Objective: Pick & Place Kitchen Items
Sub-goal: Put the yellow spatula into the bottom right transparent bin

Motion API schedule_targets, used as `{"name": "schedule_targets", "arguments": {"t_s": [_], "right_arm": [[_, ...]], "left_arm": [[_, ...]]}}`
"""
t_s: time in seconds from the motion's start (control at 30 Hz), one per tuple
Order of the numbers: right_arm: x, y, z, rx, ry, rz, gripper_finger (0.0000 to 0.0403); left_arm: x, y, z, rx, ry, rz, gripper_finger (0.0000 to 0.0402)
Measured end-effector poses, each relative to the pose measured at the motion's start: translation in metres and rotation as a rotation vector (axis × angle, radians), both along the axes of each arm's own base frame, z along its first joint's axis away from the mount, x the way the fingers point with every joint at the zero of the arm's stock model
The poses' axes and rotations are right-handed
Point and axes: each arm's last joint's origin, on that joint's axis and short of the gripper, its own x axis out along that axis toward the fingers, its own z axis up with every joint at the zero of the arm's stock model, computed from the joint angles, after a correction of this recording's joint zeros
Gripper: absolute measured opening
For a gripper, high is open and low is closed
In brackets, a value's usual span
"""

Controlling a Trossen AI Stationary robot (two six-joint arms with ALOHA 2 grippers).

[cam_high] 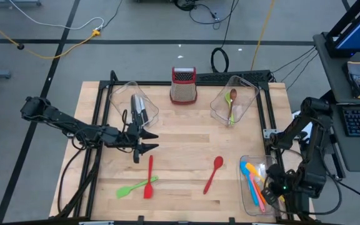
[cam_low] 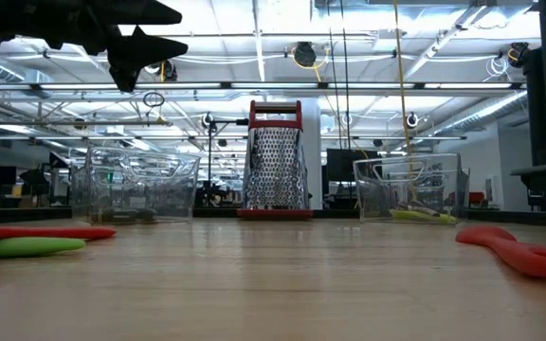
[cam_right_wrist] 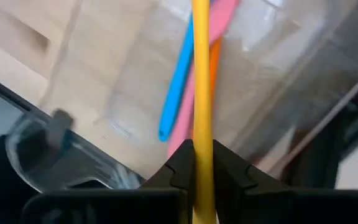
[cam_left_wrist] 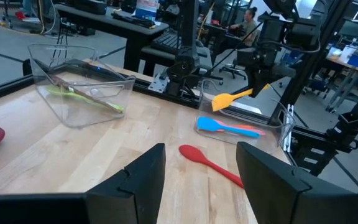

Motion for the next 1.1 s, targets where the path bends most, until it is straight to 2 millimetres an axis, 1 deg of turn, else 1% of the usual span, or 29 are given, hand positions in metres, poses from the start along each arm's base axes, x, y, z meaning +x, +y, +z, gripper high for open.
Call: {"name": "schedule_targets", "arguments": {"t_s": [0.1, 0.23, 0.53, 0.67, 0.77, 0.93, 1.1], "right_arm": [[0.004, -0.001, 0.0, -0.004, -0.028, -0.015, 0.0021], [0.01, -0.002, -0.001, -0.01, -0.016, -0.041, 0.0021], [0.022, 0.009, -0.017, -0.035, 0.031, -0.068, 0.0021], [0.025, 0.015, -0.026, -0.069, 0.041, -0.066, 0.0029], [0.026, 0.017, -0.032, -0.087, 0.061, -0.059, 0.0031], [0.027, 0.02, -0.035, -0.096, 0.075, -0.044, 0.0031], [0.027, 0.019, -0.035, -0.098, 0.073, -0.045, 0.005]], "left_arm": [[0.0, 0.0, 0.0, 0.0, 0.0, 0.0, 0.0202], [0.0, 0.0, 0.0, 0.0, 0.0, -0.001, 0.0202], [0.0, 0.0, 0.0, -0.001, 0.0, -0.001, 0.0202], [0.0, 0.0, 0.0, -0.002, 0.0, -0.003, 0.0202], [0.0, 0.0, 0.0, -0.008, 0.0, -0.002, 0.0202], [0.0, 0.0, 0.0, -0.012, -0.001, -0.002, 0.0202], [0.0, 0.0, 0.0, -0.015, -0.001, -0.001, 0.0202]]}}
